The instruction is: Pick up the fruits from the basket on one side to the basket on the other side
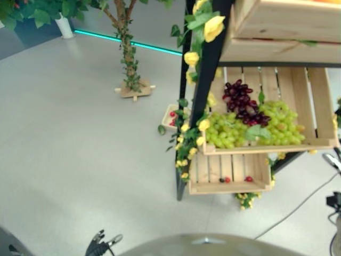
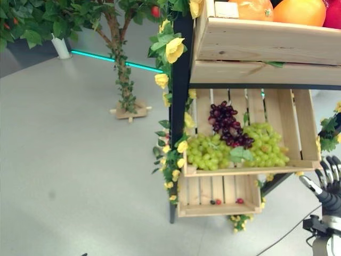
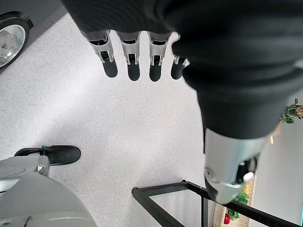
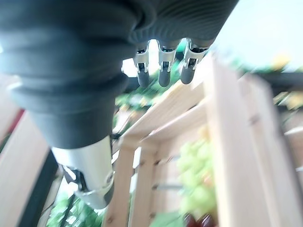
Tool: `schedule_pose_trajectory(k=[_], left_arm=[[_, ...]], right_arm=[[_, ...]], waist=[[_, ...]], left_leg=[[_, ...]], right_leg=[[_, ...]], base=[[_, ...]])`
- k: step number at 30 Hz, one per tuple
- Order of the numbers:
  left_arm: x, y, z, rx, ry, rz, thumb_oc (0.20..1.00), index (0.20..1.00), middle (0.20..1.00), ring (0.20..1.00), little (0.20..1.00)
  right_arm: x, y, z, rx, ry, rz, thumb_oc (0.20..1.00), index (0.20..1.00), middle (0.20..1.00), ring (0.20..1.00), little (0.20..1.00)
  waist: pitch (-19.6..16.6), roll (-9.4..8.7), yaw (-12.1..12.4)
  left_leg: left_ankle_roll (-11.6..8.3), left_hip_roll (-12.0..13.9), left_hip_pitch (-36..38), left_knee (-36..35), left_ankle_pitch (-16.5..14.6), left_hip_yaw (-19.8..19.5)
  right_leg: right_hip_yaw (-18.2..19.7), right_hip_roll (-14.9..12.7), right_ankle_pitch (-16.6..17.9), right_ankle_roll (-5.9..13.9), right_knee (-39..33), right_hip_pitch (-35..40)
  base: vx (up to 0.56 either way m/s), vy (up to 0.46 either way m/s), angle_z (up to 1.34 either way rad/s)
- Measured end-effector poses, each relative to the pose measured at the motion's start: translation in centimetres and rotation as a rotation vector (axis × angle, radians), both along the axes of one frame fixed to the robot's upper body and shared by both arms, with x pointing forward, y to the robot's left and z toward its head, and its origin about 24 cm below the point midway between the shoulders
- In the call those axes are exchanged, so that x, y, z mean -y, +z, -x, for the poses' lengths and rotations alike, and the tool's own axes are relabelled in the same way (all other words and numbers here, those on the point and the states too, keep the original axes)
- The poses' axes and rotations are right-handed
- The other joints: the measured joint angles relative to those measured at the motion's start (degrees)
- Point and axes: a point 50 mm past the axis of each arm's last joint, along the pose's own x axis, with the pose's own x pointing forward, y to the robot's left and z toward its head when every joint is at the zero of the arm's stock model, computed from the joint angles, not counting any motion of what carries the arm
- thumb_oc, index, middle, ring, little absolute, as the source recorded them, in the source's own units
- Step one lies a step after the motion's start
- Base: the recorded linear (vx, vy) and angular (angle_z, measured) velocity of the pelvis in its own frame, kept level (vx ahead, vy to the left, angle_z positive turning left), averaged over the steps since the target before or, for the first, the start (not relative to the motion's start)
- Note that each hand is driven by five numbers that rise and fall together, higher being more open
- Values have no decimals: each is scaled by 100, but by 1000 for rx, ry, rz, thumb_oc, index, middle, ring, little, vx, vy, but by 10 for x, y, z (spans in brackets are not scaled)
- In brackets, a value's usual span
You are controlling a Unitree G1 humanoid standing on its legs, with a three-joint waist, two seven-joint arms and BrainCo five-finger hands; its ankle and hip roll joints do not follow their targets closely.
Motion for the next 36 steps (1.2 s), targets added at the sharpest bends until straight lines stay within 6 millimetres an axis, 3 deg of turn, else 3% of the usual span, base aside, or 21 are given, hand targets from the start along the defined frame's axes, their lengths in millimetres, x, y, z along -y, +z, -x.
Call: schedule_pose_trajectory(k=[8,12,17,20,24,27,31,36], left_arm=[[1,0,-4,6,-11,2,1000,1000,1000,1000,1000],[2,0,-4,4,-18,4,1000,1000,1000,1000,1000],[3,-1,-3,-3,-28,7,1000,1000,1000,1000,1000],[5,-2,-2,-18,-41,13,1000,1000,1000,1000,1000],[5,-3,-1,-30,-59,12,1000,1000,1000,1000,1000],[6,-3,-4,-32,-78,16,1000,1000,1000,1000,1000],[8,-6,-6,-65,-97,27,1000,1000,1000,1000,1000],[10,-9,0,-116,-106,46,1000,1000,1000,1000,1000]], right_arm=[[17,-35,23,-136,-173,-71,1000,1000,1000,1000,1000],[16,-56,36,-229,-200,-117,1000,1000,1000,1000,1000],[-10,-105,52,-455,-127,-226,1000,1000,1000,1000,1000],[-31,-144,77,-691,-84,-318,1000,1000,1000,1000,1000],[-53,-172,101,-917,3,-361,1000,1000,1000,1000,1000],[-76,-196,134,-1141,31,-454,1000,1000,1000,1000,1000],[-98,-209,177,-1438,43,-520,1000,1000,1000,1000,1000],[-100,-211,177,-1483,36,-506,1000,1000,1000,1000,1000]], waist=[[12,64,-1],[19,72,-1],[67,74,0],[87,84,16],[148,113,24],[166,97,63],[190,89,169],[228,85,160]], left_leg=[[1,7,0,-6,-7,19],[1,10,0,8,-7,27],[-2,22,8,15,-11,75],[-7,25,9,15,-17,85],[-14,35,13,16,-23,112],[-18,41,13,17,-26,111],[-16,36,23,18,-25,87],[-9,27,100,18,-19,8]], right_leg=[[35,9,6,-7,-7,-7],[46,13,6,-8,-4,-12],[85,24,12,-15,-4,-21],[90,28,13,-16,-6,-23],[94,31,25,-32,-9,-26],[91,36,24,-33,-8,-24],[74,35,25,-33,-9,-3],[20,28,21,-40,-23,94]], base=[[5,3,-1],[0,0,0],[-13,1,-4],[0,0,0],[-21,-1,-4],[0,0,0],[-2,2,1],[-1,6,6]])
